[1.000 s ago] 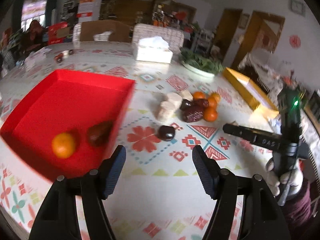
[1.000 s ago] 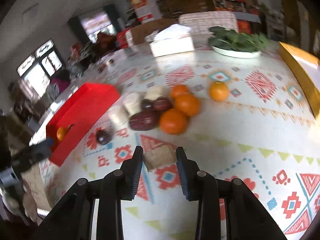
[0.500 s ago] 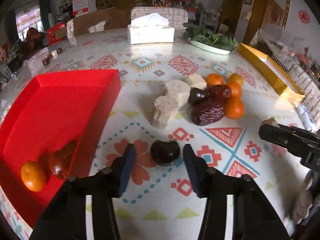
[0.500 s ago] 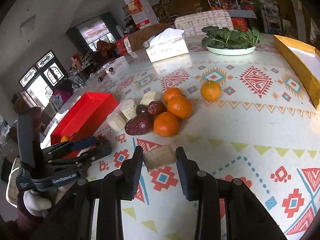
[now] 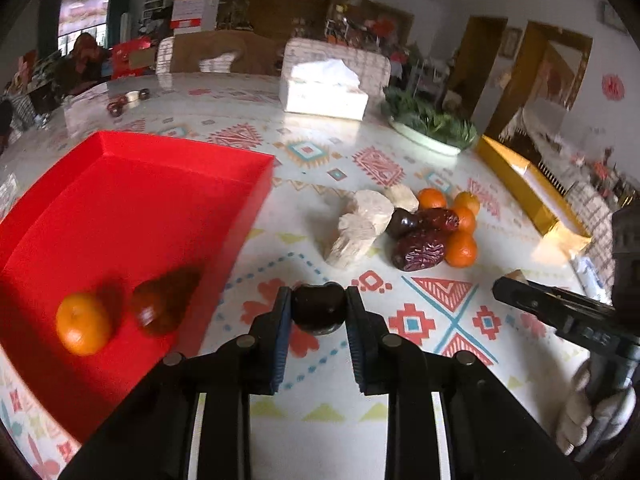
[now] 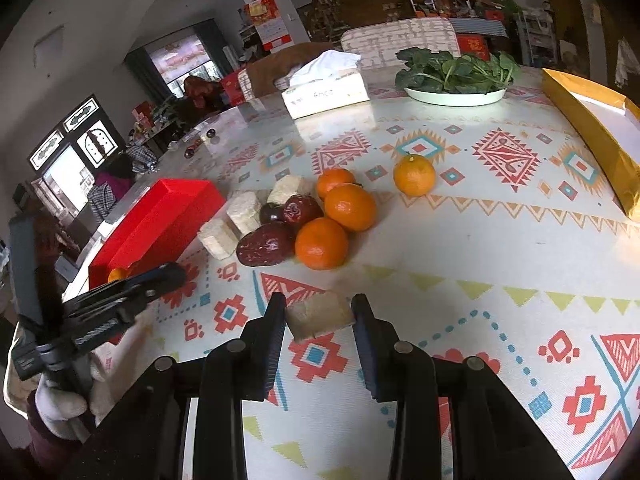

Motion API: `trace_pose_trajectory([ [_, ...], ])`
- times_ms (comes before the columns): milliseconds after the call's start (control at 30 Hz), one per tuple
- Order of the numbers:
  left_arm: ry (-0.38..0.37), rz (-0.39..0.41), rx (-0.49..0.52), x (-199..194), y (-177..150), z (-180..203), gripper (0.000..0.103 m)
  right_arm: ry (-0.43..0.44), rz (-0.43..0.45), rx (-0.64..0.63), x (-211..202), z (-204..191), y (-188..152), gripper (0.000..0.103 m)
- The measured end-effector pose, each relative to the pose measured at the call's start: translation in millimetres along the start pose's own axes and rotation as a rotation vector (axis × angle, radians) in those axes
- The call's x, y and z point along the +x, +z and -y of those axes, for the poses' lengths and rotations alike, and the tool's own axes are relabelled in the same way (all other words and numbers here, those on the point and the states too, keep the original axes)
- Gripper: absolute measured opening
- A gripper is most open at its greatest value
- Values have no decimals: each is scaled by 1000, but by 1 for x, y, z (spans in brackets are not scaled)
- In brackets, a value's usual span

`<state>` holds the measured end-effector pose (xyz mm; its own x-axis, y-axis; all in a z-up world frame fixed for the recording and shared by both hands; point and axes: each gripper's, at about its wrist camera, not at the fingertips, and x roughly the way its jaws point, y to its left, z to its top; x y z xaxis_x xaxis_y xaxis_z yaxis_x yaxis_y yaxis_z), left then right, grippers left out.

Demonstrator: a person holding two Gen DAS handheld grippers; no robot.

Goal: Organize fruits
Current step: 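Drop the plum into the red box with the left tool while the right tool drops the yam chunk there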

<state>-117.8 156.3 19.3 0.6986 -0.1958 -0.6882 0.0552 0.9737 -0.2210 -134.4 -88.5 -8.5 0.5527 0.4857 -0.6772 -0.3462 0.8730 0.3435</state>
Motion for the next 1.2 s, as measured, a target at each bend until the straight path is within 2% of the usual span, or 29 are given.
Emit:
trace_pose_trajectory([
  [100,-22,44,-44,-27,0,-17,25,-19,6,6,0,1,0,37],
  [200,-10,103,-103,-62,4,-50,25,-44,-1,-3,2,-1,0,37],
  [300,32,146,-151,-88,10,-87,25,-54,-23,-12,4,-6,0,37],
  [433,135,176,-211,-108,17,-138,25,12,-27,-23,-1,-32,4,37],
  [600,201,162,-266,-104,22,-183,25,118,-54,-89,9,-90,25,37],
  [833,236,86,-316,-71,22,-214,25,237,-145,-174,64,-180,45,37],
  [1000,236,59,-336,-62,17,-219,26,232,-200,-203,110,-218,52,37],
  [1200,239,44,-343,-56,14,-218,26,191,-219,-204,147,-237,63,37],
])
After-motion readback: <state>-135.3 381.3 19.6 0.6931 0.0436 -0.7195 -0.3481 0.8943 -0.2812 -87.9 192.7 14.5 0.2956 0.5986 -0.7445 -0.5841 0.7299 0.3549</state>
